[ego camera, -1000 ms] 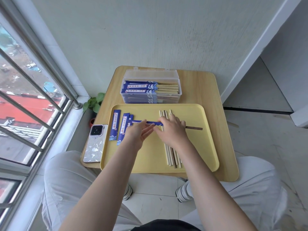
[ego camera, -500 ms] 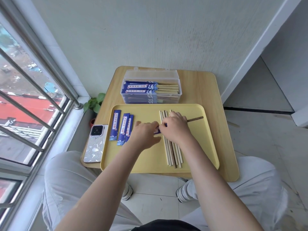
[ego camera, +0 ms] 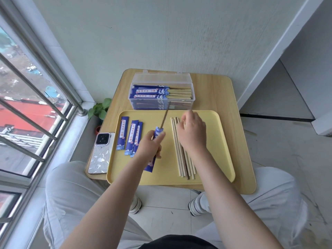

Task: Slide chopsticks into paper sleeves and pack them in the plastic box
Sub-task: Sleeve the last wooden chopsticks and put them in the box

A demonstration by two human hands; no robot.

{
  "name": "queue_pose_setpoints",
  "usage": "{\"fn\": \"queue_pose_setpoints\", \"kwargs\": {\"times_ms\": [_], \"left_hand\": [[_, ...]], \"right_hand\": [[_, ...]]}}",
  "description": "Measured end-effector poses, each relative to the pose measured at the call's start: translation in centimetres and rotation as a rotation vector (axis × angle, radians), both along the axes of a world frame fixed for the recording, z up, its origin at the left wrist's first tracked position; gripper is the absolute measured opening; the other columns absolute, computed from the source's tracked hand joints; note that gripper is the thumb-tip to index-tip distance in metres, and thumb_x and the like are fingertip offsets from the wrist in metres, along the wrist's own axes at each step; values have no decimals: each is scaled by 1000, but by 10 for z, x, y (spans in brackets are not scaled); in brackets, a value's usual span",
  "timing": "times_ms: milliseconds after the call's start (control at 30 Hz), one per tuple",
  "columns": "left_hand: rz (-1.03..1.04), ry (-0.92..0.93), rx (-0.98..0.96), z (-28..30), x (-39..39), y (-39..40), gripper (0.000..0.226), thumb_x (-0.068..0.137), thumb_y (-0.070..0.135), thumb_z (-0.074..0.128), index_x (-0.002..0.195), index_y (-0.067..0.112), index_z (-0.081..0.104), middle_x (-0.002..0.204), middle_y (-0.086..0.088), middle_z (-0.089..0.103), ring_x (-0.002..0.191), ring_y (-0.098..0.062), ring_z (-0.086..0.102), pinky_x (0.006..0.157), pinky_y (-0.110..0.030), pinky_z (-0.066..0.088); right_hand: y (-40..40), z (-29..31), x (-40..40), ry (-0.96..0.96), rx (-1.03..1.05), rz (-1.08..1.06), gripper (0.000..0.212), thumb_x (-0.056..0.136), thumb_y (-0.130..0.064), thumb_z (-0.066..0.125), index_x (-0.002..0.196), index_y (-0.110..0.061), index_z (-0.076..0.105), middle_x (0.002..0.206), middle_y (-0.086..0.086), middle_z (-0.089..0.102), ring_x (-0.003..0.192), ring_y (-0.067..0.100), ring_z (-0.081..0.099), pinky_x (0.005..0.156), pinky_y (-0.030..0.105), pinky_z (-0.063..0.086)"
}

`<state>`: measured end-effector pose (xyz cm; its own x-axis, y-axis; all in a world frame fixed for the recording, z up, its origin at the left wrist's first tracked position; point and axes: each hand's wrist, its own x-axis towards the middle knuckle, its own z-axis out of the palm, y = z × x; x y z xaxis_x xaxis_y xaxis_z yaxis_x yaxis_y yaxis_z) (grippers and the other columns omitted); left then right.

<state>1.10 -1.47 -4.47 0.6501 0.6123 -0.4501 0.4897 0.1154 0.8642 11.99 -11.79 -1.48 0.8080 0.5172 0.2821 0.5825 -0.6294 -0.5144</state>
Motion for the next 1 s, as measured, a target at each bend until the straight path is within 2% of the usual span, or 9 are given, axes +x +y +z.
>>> {"fn": "queue_pose_setpoints", "kwargs": {"times_ms": [100, 167, 267, 433, 567, 700, 867, 933, 1000], "left_hand": [[148, -163, -329, -2, -4, 5, 17, 102, 25, 55, 109, 8, 56, 67, -8, 54, 54, -22, 52, 62, -37, 53], [164, -234, -441, -4, -6, 6, 8, 102, 14, 55, 108, 9, 57, 78, -10, 59, 65, -25, 58, 69, -39, 52], [166, -248, -504, -5, -9, 4, 13, 99, 0, 50, 108, 7, 57, 79, -10, 58, 67, -22, 57, 68, -36, 51], [205, -139, -518, -11, -8, 0, 14, 101, 25, 56, 102, 11, 56, 64, -4, 51, 51, -18, 49, 53, -31, 47], [218, -83, -448, -18, -4, -7, 14, 99, 18, 59, 106, 6, 57, 70, -8, 58, 52, -21, 54, 55, -33, 50], [185, -76, -416, -16, 1, -12, 15, 100, 19, 58, 108, 6, 58, 86, -13, 75, 65, -24, 69, 62, -35, 56], [145, -43, -373, -13, 4, -13, 18, 101, 21, 58, 111, 7, 58, 83, -7, 77, 68, -21, 73, 65, -33, 58], [130, -43, -389, -13, 4, -11, 20, 101, 21, 58, 115, 6, 58, 90, -11, 76, 72, -22, 74, 66, -34, 58], [103, -50, -407, -12, 4, -9, 23, 101, 22, 57, 118, 5, 57, 99, -15, 75, 78, -25, 75, 70, -36, 59]], "right_hand": [[-6, -11, 4, 310, -424, 13, 18, 97, -18, 48, 111, -8, 56, 108, 10, 62, 98, 32, 61, 80, 38, 48], [-7, -22, -1, 386, -551, 46, 20, 96, -18, 52, 114, -8, 55, 115, 10, 61, 103, 31, 61, 77, 35, 47], [-7, -31, -6, 437, -533, 6, 28, 97, -13, 51, 124, -5, 51, 126, 13, 57, 113, 33, 60, 83, 35, 47], [-6, -30, -9, 423, -544, -1, 31, 97, -6, 48, 128, 0, 47, 130, 17, 56, 119, 35, 58, 90, 36, 48], [-4, -27, -14, 415, -549, 21, 29, 98, -7, 50, 126, 0, 53, 127, 15, 59, 115, 32, 60, 86, 33, 48], [1, -29, -19, 467, -533, -37, 21, 98, -16, 58, 116, -5, 60, 118, 10, 64, 106, 28, 63, 73, 30, 45], [2, -28, -21, 524, -448, -111, 17, 97, -21, 61, 109, -9, 62, 109, 7, 64, 100, 27, 64, 69, 30, 45], [0, -27, -15, 535, -396, -109, 8, 97, -21, 58, 99, -13, 60, 98, 6, 61, 86, 25, 62, 62, 28, 43], [-4, -24, -9, 545, -306, -97, 18, 96, -23, 57, 80, -16, 52, 79, 2, 55, 64, 19, 50, 50, 26, 34]]}}
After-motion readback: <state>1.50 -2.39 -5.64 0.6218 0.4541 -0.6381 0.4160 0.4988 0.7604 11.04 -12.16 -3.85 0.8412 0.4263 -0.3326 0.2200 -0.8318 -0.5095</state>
